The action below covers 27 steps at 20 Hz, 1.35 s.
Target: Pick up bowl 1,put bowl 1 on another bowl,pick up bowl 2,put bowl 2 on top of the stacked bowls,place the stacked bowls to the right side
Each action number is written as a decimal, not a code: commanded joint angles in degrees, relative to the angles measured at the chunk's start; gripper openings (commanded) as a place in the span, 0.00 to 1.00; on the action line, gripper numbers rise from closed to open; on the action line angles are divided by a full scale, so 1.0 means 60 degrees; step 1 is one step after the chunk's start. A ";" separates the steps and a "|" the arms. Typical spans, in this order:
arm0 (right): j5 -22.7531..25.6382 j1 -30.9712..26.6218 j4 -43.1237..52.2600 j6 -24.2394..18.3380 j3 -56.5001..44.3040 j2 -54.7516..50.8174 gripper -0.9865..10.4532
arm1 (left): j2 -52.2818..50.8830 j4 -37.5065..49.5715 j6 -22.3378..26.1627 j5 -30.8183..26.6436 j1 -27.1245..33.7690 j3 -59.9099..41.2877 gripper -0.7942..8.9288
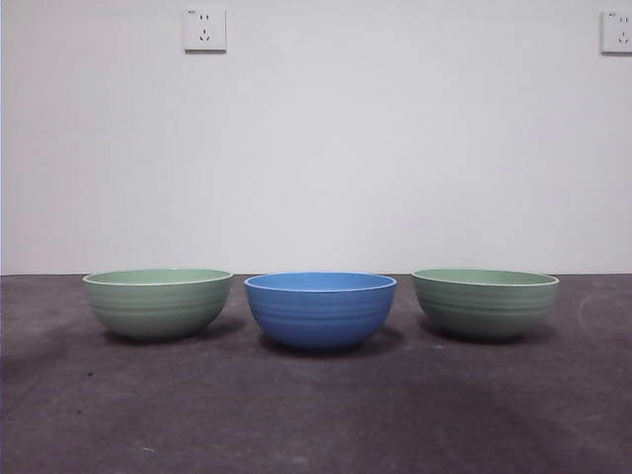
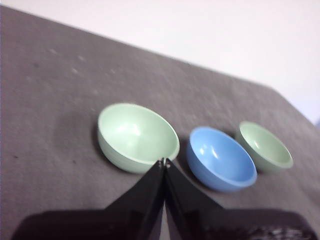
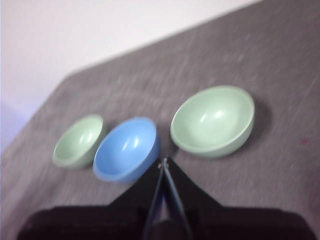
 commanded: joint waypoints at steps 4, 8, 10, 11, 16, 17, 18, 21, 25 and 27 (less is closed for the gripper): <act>-0.0444 0.0018 -0.2357 -0.2200 0.2007 0.1563 0.08 | 0.1494 -0.1457 0.1829 0.1290 0.0025 0.1439 0.08; -0.0437 0.0022 -0.3993 -0.3399 0.3209 0.2477 0.08 | 0.2204 -0.2503 0.2656 0.1665 0.0004 0.2473 0.08; -0.0433 0.0022 -0.4710 -0.3810 0.3690 0.2830 0.08 | 0.2455 -0.3049 0.3005 0.1701 0.0004 0.2925 0.08; -0.0423 0.0022 -0.5053 -0.3971 0.3905 0.2998 0.08 | 0.2575 -0.3388 0.3198 0.1745 0.0004 0.3158 0.08; -0.0372 0.0022 -0.5992 -0.4419 0.4459 0.3472 0.08 | 0.3016 -0.5016 0.4044 0.1825 0.0004 0.4014 0.07; -0.0372 0.0022 -0.5992 -0.4419 0.4462 0.3497 0.08 | 0.3085 -0.5249 0.4211 0.1814 0.0007 0.4120 0.07; -0.0372 0.0022 -0.5992 -0.4419 0.4462 0.3508 0.08 | 0.3133 -0.5428 0.4317 0.1803 0.0007 0.4207 0.07; -0.0375 0.0022 -0.5982 -0.4415 0.4462 0.3537 0.08 | 0.3166 -0.5497 0.4430 0.1814 0.0007 0.4266 0.08; -0.0379 0.0022 -0.5985 -0.4309 0.4462 0.3566 0.10 | 0.3166 -0.5497 0.4430 0.1814 0.0007 0.4269 0.12; -0.0379 0.0022 -0.5982 -0.4299 0.4462 0.3570 0.20 | 0.3166 -0.5497 0.4430 0.1814 0.0007 0.4269 0.37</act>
